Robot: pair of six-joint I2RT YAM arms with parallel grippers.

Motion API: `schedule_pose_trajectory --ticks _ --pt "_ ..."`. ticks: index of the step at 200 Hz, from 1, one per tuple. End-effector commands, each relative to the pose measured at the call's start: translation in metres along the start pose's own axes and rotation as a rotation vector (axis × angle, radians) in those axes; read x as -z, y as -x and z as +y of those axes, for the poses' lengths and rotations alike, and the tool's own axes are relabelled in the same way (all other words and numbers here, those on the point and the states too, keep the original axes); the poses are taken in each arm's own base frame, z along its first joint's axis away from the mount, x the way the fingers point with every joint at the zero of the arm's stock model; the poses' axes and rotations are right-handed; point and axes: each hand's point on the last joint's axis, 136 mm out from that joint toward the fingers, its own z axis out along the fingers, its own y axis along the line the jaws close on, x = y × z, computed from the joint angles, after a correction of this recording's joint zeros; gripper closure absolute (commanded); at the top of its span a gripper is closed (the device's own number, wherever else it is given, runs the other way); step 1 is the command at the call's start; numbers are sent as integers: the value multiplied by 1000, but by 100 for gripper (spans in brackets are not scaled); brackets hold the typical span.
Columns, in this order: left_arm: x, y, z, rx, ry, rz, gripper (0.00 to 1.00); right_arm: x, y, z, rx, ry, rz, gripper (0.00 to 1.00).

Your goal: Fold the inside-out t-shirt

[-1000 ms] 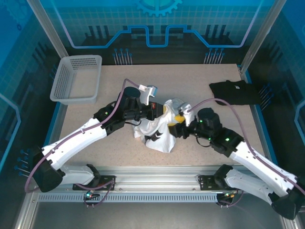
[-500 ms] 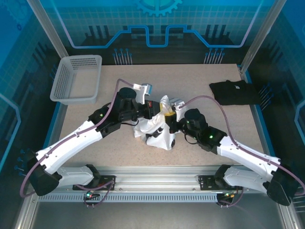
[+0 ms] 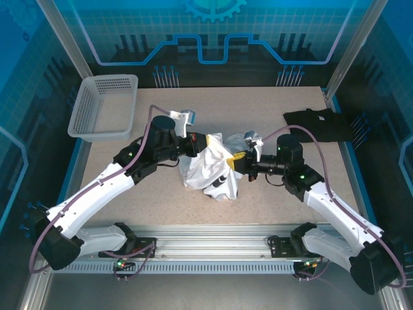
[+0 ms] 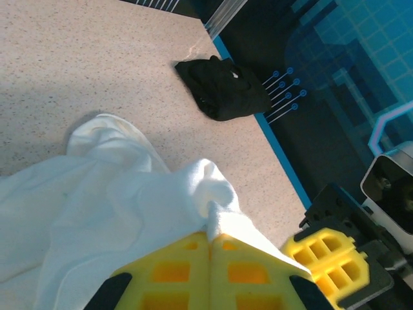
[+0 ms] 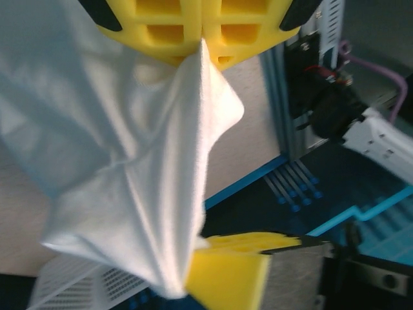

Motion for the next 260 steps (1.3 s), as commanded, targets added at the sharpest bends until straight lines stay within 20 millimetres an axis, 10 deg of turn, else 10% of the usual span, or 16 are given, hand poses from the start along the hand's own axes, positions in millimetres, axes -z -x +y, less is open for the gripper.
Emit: schedule_pose_trajectory --ticks 1,63,119,151,193,260 --pt "-3 9 26 -52 113 -31 90 2 12 26 29 167 -3 100" --pt "6 -30 30 -56 41 35 58 -4 15 10 -1 103 -22 100" --pt "-6 -63 4 48 -169 138 53 -4 13 4 -10 71 -24 100" --pt "-20 -61 -2 81 -206 158 62 -2 12 6 -9 67 -23 100" --pt "-14 -54 -8 32 -252 132 100 17 9 -17 -33 -123 -18 100" --pt "57 -38 -78 -228 -651 -3 100 10 -11 -28 -100 -251 32 84"
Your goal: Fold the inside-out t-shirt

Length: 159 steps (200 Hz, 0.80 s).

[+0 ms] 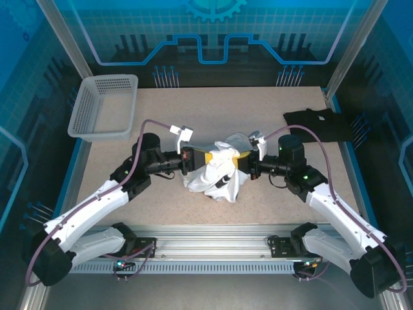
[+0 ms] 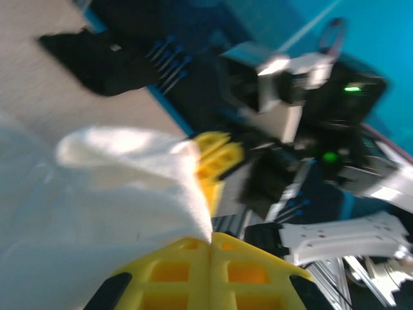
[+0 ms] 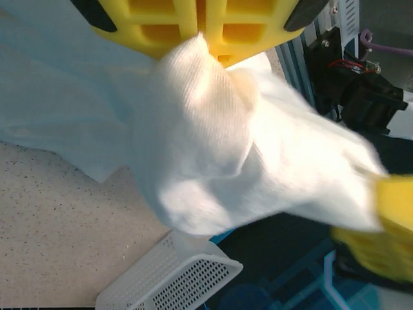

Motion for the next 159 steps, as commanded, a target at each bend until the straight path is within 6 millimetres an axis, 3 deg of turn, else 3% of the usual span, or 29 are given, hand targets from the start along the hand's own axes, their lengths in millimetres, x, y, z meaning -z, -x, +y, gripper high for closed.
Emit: schedule_pose_trajectory --ticks 1,27,45,63,100,122,127,159 --pt "7 7 -39 -157 -168 0 100 -2 0 -2 -9 -67 1 83" --pt "9 9 -45 -186 -183 7 100 7 -7 -34 -82 -310 90 73" --pt "8 11 -43 -196 -162 1 100 17 -9 -36 -48 -372 136 69" --pt "6 15 -34 -194 -110 -6 100 26 -5 -20 45 -336 124 64" --pt "1 17 -20 -177 -42 2 100 42 10 34 229 -161 39 56" --pt "-1 17 -17 -173 -32 6 100 34 13 61 283 -48 24 55" --pt "-1 17 -17 -174 -32 5 100 34 23 69 302 -32 3 54" --pt "-1 15 -15 -168 -24 9 100 12 33 76 327 -19 27 55"
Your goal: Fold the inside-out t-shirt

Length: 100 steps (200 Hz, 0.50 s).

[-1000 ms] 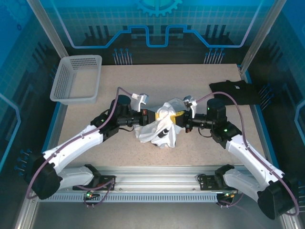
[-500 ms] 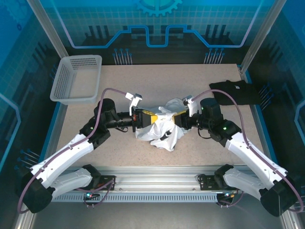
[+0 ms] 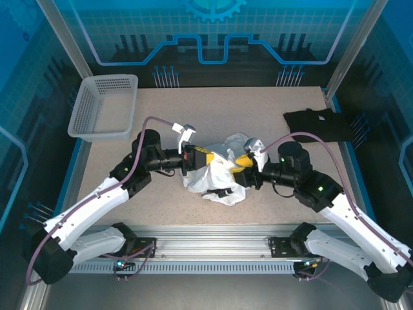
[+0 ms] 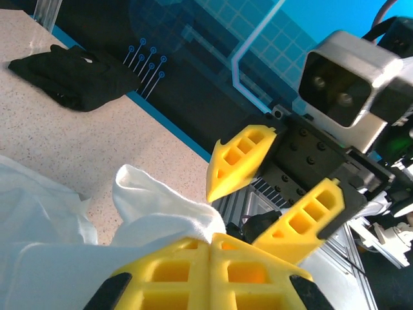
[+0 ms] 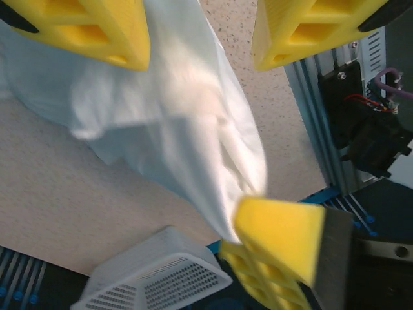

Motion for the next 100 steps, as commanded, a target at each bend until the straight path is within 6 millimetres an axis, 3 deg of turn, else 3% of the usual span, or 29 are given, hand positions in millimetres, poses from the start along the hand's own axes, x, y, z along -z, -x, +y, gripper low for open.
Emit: schedule_pose_trajectory --ticks 1,33,81,100 --pt "3 15 -6 -53 4 -31 100 -11 20 9 59 33 -22 55" --pt "7 16 3 -45 67 -47 100 -21 5 -6 47 -38 66 83" --pt "21 29 11 -7 90 -108 100 -4 -19 -22 -8 -106 62 98" --pt "24 33 9 -5 82 -117 100 -5 -23 -23 -16 -108 77 97"
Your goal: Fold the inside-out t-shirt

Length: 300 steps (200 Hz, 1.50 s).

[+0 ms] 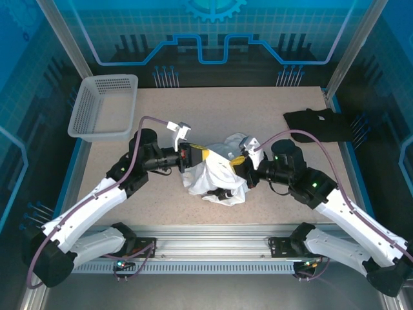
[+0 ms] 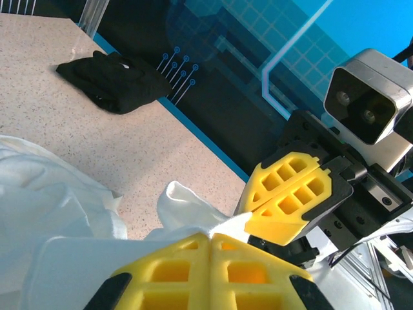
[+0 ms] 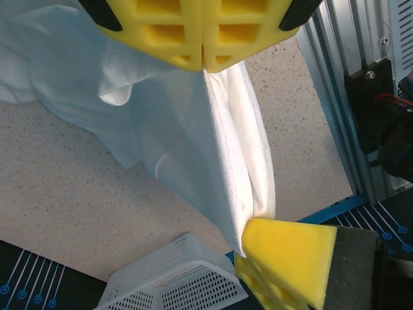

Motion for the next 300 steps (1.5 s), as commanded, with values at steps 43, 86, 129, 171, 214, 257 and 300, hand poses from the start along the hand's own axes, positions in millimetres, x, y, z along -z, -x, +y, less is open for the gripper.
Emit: schedule_pose_trajectory --ticks 43,86,129,171,214,257,300 --pt "19 31 -22 -32 -58 -101 100 -4 -23 -13 -45 -40 77 90" --pt "21 33 -26 -35 -76 -104 100 -7 -21 -13 -53 -33 72 85" --pt "24 35 -28 -41 -77 -112 100 -10 -24 -15 -63 -33 80 81" --pt "25 36 -19 -29 -36 -123 100 -8 -23 -13 -54 -19 78 100" --pt "36 48 2 20 65 -215 100 -7 -48 6 5 95 104 100" --pt "35 45 -2 11 33 -198 100 -18 -59 16 -3 169 147 76" --pt "32 38 -3 16 13 -163 100 -8 -12 15 44 131 21 57"
